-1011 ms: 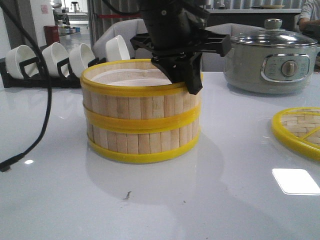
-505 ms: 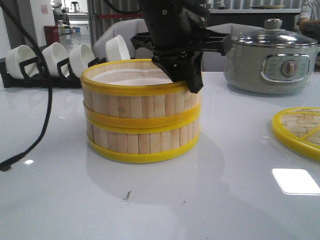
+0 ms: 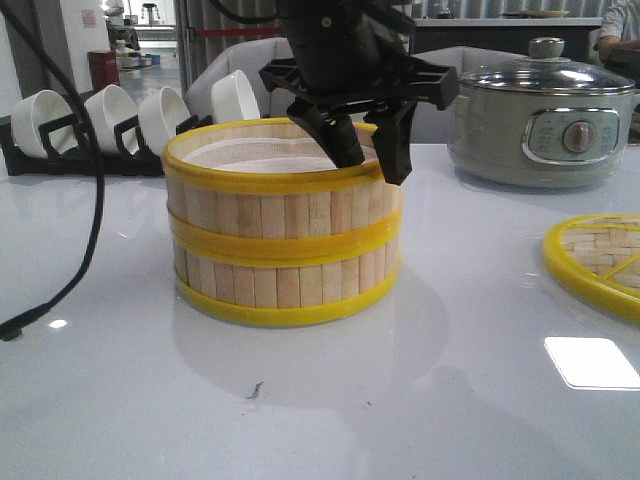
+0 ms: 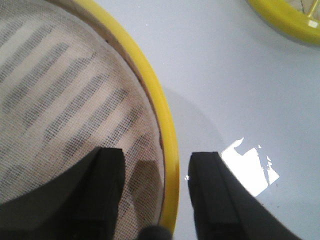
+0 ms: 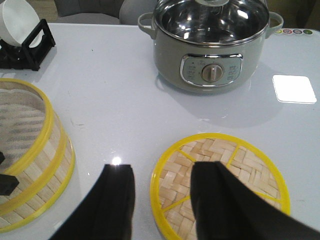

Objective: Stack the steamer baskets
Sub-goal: 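Open the left gripper and raise it away from the stack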

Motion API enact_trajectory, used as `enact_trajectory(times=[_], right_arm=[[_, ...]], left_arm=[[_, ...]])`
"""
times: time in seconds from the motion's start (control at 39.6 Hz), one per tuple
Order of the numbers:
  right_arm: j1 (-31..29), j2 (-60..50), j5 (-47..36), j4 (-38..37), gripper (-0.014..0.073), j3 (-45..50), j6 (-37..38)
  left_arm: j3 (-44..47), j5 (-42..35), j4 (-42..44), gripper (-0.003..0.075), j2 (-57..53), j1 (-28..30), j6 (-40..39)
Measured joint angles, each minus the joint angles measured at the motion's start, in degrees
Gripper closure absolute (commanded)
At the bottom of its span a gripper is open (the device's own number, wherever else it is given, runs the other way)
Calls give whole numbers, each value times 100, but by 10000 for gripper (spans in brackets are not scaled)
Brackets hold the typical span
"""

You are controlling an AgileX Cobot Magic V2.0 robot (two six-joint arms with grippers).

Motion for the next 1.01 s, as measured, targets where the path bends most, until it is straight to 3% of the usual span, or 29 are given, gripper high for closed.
enact_trajectory(times=[0.25, 0.35, 0.43, 0.51, 0.68, 1.01], right_arm=[[0, 0, 2, 0, 211, 0, 0], [0, 0, 25, 0, 211, 0, 0], [0, 0, 47, 0, 211, 0, 0], [0, 0, 48, 0, 211, 0, 0], [0, 0, 48, 0, 211, 0, 0], [0, 0, 48, 0, 211, 0, 0]], left_arm=[[-864, 224, 11, 352, -21, 0, -105], [-1247, 376, 58, 469, -33, 0, -113], [-1491, 530, 143, 649, -45, 13, -113], [-1713, 652, 172, 616, -88, 108, -113], [-1834, 826, 197, 635, -505, 677, -113], [-1331, 986, 223, 635, -2254, 2441, -113]])
